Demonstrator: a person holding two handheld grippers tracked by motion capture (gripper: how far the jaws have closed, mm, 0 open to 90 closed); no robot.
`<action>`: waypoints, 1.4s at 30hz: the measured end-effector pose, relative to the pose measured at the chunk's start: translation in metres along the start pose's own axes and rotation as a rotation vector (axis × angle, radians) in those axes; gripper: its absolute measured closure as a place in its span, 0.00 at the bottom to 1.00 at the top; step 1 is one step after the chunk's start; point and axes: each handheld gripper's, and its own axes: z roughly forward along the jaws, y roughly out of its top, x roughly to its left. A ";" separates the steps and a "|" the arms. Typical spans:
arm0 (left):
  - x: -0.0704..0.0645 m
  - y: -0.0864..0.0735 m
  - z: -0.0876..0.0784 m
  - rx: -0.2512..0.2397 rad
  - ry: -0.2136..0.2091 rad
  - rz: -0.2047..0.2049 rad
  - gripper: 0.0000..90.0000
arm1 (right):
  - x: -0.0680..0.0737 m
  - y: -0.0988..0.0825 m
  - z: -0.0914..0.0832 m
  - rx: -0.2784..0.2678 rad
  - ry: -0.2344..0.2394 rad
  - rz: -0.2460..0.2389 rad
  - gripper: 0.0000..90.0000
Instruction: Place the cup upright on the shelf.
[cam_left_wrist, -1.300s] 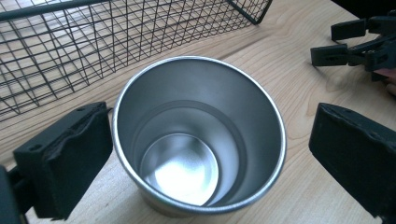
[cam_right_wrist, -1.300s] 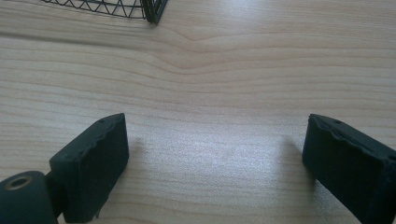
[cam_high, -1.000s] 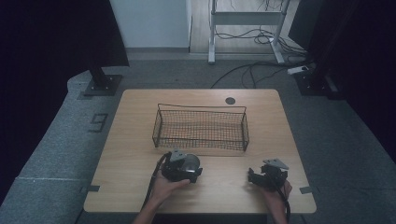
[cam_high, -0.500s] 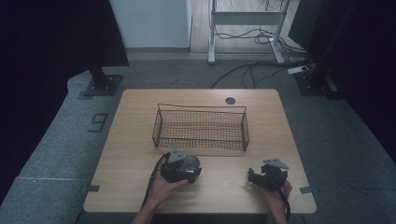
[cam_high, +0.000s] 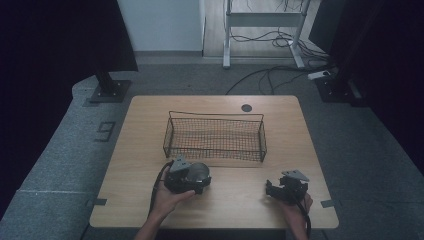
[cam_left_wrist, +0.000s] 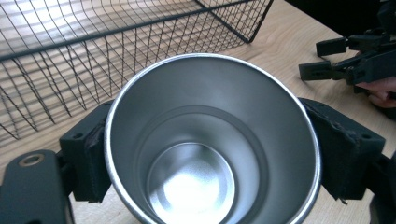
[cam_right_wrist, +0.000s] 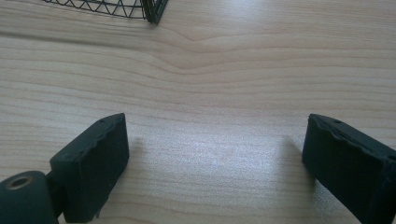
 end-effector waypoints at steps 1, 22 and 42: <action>0.000 0.001 -0.002 -0.001 0.004 0.001 0.16 | 0.000 0.000 0.000 0.000 0.000 0.000 0.08; 0.013 0.017 -0.027 -0.045 -0.004 -0.002 0.16 | 0.000 0.000 0.000 -0.003 -0.004 -0.001 0.08; 0.017 0.034 -0.026 -0.054 -0.005 -0.005 0.16 | 0.000 0.000 0.000 -0.002 -0.001 0.000 0.09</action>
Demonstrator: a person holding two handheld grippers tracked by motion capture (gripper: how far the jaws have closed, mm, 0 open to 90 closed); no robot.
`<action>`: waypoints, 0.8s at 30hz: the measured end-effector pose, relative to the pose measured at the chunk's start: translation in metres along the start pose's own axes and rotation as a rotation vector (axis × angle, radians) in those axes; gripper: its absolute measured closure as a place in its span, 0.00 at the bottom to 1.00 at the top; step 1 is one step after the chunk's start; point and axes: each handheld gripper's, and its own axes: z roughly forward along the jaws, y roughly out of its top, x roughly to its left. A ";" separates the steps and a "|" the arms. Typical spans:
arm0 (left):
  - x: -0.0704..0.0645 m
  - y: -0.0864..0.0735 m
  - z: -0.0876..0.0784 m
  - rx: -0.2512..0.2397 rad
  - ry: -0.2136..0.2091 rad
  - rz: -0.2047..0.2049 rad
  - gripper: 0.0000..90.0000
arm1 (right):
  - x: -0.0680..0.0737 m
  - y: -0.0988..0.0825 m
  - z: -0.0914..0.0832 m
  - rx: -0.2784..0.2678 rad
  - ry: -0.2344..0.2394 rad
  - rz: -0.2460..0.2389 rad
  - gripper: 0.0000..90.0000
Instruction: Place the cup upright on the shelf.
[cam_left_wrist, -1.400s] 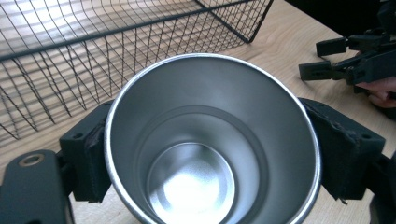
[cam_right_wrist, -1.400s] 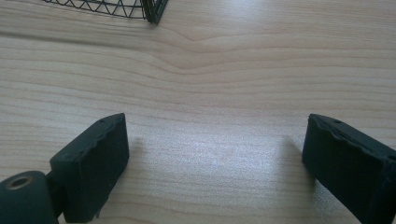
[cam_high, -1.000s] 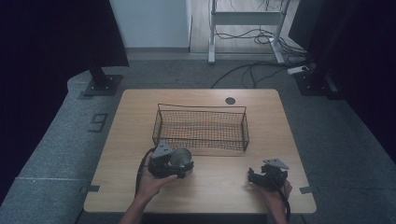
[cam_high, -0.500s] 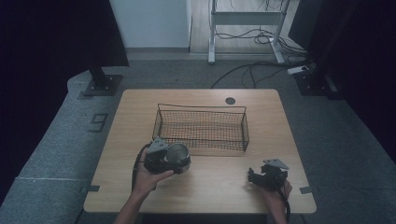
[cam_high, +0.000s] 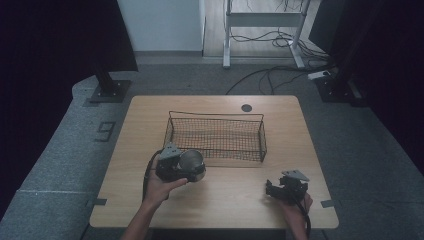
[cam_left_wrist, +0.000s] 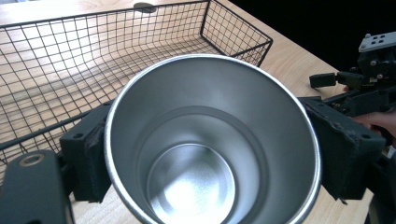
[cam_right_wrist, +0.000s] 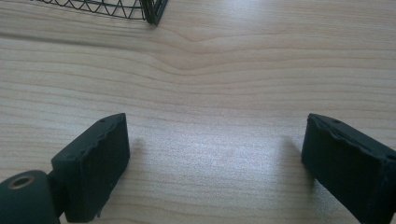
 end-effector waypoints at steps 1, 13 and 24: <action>0.000 0.001 0.000 -0.001 0.001 -0.002 0.16 | 0.000 0.000 0.000 0.000 0.000 0.000 0.09; 0.006 0.014 0.003 -0.010 0.004 -0.012 0.16 | 0.000 0.000 0.000 0.000 0.004 -0.003 0.09; 0.009 0.026 0.005 -0.022 0.013 -0.013 0.16 | -0.001 0.000 0.000 -0.001 0.006 -0.006 0.09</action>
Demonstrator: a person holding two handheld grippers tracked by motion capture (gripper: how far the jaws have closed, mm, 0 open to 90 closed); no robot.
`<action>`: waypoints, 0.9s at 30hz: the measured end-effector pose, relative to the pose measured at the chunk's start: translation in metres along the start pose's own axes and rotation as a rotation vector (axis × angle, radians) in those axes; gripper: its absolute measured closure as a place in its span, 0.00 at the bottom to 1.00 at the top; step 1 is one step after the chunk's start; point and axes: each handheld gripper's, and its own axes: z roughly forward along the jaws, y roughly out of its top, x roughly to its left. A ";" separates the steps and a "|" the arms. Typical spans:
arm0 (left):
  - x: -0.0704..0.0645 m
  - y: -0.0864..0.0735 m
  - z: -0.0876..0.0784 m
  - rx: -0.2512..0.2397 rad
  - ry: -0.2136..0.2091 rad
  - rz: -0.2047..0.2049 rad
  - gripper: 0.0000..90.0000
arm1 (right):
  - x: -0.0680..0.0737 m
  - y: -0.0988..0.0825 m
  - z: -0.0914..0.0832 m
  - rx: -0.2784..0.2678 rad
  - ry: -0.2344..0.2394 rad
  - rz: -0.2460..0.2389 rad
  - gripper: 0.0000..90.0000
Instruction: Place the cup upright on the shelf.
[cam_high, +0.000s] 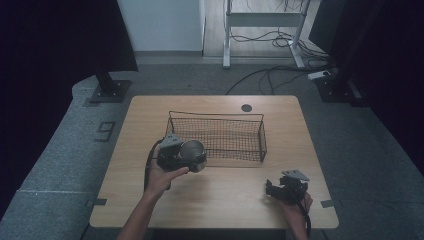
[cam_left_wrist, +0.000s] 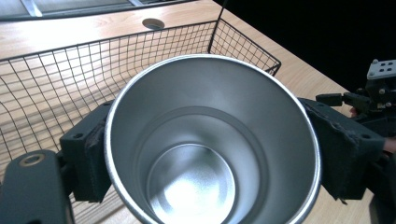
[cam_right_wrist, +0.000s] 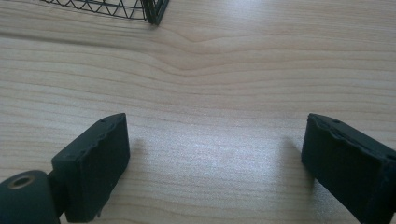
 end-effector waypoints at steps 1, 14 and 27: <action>0.000 0.001 0.000 -0.001 -0.001 0.000 0.16 | 0.000 0.000 0.000 0.000 0.000 0.000 0.09; 0.012 0.005 0.003 -0.001 0.017 -0.009 0.16 | 0.000 0.000 0.000 0.000 0.000 0.002 0.09; 0.016 0.016 0.013 0.014 0.019 0.016 0.16 | 0.000 0.000 0.000 -0.001 0.002 0.001 0.09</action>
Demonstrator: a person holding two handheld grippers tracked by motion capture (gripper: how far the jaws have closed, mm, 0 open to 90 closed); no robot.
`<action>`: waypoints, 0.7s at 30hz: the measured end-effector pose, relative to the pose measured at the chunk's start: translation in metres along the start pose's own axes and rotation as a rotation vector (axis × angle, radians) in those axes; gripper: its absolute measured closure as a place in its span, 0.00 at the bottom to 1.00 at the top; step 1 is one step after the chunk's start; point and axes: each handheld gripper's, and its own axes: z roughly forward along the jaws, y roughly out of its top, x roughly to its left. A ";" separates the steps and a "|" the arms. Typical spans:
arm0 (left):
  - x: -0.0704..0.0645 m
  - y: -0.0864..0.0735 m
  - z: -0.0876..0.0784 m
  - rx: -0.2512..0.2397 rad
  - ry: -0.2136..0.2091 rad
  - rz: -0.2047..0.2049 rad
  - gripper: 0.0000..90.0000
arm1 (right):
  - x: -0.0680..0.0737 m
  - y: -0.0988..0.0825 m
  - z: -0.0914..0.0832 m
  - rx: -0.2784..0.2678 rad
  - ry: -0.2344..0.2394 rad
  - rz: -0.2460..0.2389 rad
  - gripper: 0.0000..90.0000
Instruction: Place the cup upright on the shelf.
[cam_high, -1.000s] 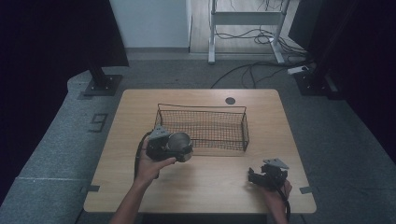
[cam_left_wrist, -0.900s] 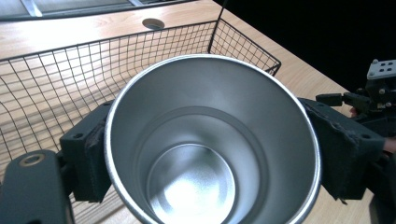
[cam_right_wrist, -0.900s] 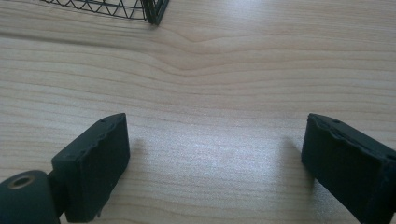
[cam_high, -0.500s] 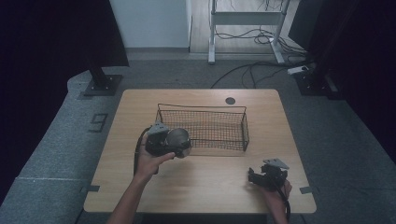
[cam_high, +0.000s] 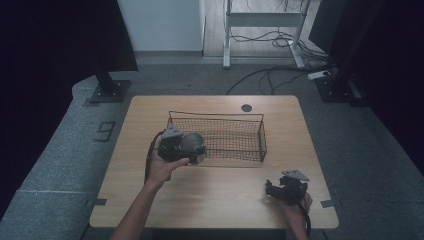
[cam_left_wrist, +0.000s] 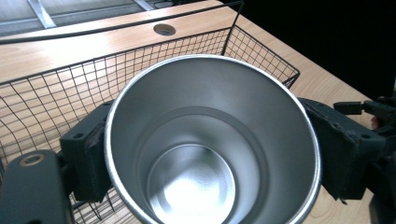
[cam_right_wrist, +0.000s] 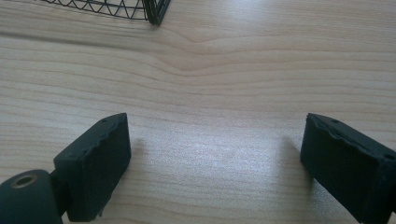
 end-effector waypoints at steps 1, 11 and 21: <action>0.000 0.001 0.001 0.001 -0.003 0.000 0.16 | 0.000 0.000 0.000 0.000 0.000 -0.001 0.09; 0.006 0.006 0.007 0.006 0.001 -0.015 0.16 | 0.000 0.000 0.000 -0.001 0.001 -0.002 0.10; 0.014 0.014 0.008 0.008 0.006 -0.022 0.16 | 0.000 0.000 0.000 -0.001 0.001 -0.003 0.10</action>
